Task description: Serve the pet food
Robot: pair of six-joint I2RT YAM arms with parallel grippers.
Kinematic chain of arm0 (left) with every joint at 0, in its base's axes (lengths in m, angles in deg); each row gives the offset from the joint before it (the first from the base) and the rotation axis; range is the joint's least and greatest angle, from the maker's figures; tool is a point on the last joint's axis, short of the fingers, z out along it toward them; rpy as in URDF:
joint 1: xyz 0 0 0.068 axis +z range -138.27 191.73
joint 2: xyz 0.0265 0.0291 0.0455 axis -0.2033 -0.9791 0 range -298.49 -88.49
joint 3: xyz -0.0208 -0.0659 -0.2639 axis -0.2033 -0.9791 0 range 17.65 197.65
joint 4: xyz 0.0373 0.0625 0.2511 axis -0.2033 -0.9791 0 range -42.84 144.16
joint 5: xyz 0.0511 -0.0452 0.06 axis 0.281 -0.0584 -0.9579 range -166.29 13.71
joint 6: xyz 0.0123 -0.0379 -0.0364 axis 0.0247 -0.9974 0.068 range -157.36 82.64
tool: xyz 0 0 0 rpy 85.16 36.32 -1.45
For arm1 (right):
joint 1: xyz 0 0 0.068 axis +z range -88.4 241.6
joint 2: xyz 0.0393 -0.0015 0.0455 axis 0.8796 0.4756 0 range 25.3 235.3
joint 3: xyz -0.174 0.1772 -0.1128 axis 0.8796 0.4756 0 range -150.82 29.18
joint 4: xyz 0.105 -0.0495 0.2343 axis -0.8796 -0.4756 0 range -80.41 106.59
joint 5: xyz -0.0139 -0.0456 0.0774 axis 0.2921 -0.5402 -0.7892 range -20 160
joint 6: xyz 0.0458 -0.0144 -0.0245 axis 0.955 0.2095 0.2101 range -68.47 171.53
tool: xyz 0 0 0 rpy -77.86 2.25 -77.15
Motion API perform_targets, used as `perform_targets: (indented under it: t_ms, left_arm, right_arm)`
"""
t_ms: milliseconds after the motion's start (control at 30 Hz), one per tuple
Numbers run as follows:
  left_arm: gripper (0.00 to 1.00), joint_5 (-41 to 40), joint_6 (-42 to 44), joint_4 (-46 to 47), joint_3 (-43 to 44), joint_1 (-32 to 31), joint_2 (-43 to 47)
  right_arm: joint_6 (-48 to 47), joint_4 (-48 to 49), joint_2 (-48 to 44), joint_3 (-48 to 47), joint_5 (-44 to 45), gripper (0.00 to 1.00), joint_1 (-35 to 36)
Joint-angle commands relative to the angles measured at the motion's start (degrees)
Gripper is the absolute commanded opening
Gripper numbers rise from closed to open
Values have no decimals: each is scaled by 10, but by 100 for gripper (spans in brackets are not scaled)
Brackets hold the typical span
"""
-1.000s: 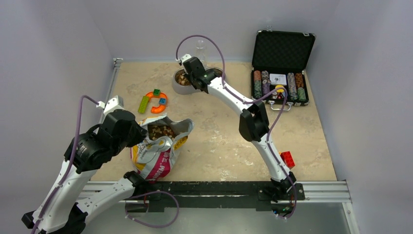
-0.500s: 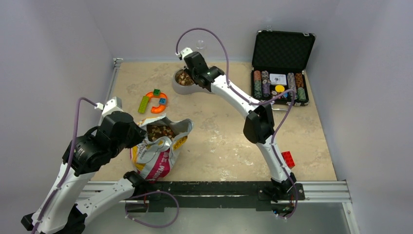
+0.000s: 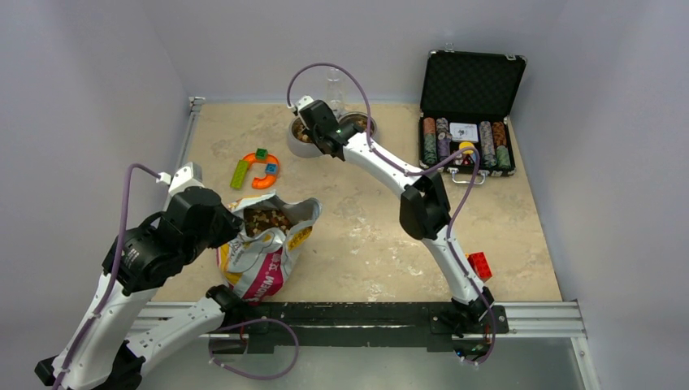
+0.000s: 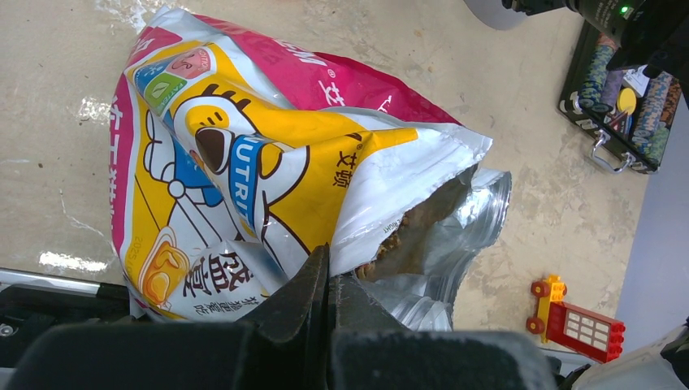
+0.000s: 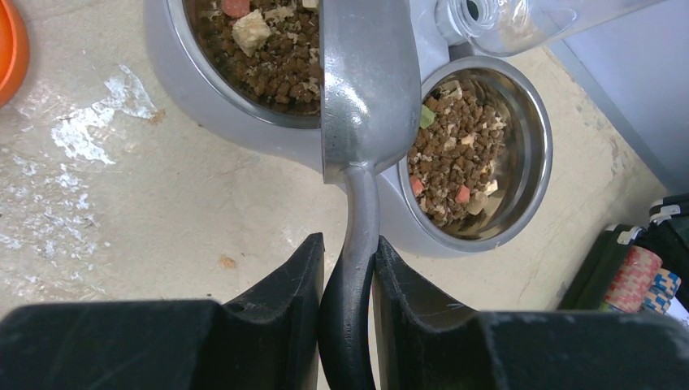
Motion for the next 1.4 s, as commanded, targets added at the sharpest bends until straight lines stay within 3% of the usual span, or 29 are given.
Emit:
perform_targets:
  t_ms: [0,433,867,1100,1267,1367]
  left_arm:
    - [0,-5,2,-43,10,3,10]
    - [0,-4,20,-22,15,3,2]
    - [0,37,47,18,1,2,-16]
    - [0,72,89,53,2,2,-41]
    - [0,112,126,87,-3,3,-70]
    - [0,136,160,101,4,3,-97]
  right_arm:
    - [3,17,-1,2,7,0,1]
    - [-13,29,-47,-12,38,0,0]
    - [122,-35,-171,-42,-16,0,-1]
    - [192,-130,-337,77,-134,0,-4]
    - [223,-162,-499,230,-243,0,-11]
    - [231,-189,-571,286,-399,0,-24]
